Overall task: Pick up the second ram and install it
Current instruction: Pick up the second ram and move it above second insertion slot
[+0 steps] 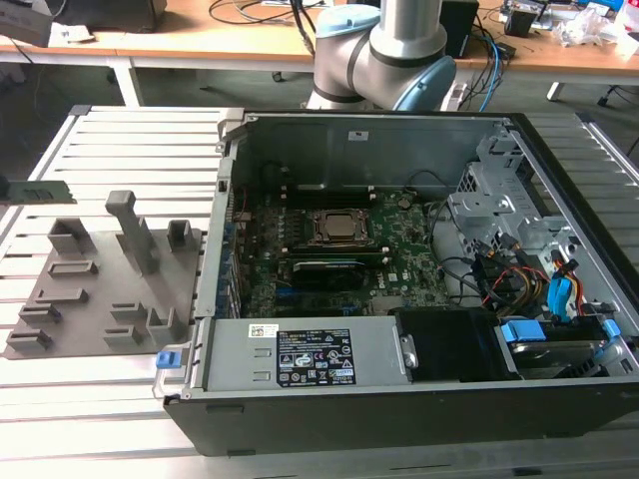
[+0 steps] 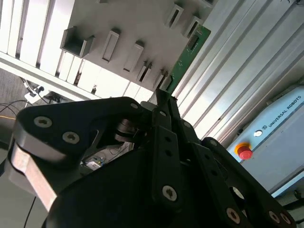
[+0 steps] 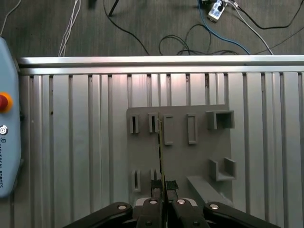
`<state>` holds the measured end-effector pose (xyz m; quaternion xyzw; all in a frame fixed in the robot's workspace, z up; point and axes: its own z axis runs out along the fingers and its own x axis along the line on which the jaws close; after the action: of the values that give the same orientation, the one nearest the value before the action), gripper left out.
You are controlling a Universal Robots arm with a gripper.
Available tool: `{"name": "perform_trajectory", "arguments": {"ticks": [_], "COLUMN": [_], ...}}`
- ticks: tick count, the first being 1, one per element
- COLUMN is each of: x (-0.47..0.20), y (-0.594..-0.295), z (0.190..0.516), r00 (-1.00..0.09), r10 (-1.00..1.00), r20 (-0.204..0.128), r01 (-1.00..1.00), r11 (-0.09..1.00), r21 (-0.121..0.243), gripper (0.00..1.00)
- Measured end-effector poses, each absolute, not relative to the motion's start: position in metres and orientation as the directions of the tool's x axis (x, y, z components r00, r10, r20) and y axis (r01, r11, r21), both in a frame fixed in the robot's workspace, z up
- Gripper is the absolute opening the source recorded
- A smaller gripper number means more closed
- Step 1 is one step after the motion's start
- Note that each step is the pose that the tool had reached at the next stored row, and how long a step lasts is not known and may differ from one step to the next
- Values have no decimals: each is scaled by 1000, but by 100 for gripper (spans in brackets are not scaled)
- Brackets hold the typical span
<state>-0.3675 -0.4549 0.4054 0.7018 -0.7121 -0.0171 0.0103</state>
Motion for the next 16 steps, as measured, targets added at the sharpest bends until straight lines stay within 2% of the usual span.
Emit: {"name": "perform_trajectory", "arguments": {"ticks": [10,12,16], "x": [-368,-368,-367], "y": [-455,-455,-455], "z": [442,443,443], "r00": [-15,-15,-14], "r10": [-1000,-999,-999], "r20": [-10,-47,-48], "r01": [-999,-999,-999], "r11": [14,13,13], "r21": [39,39,39], "gripper": [14,14,14]}}
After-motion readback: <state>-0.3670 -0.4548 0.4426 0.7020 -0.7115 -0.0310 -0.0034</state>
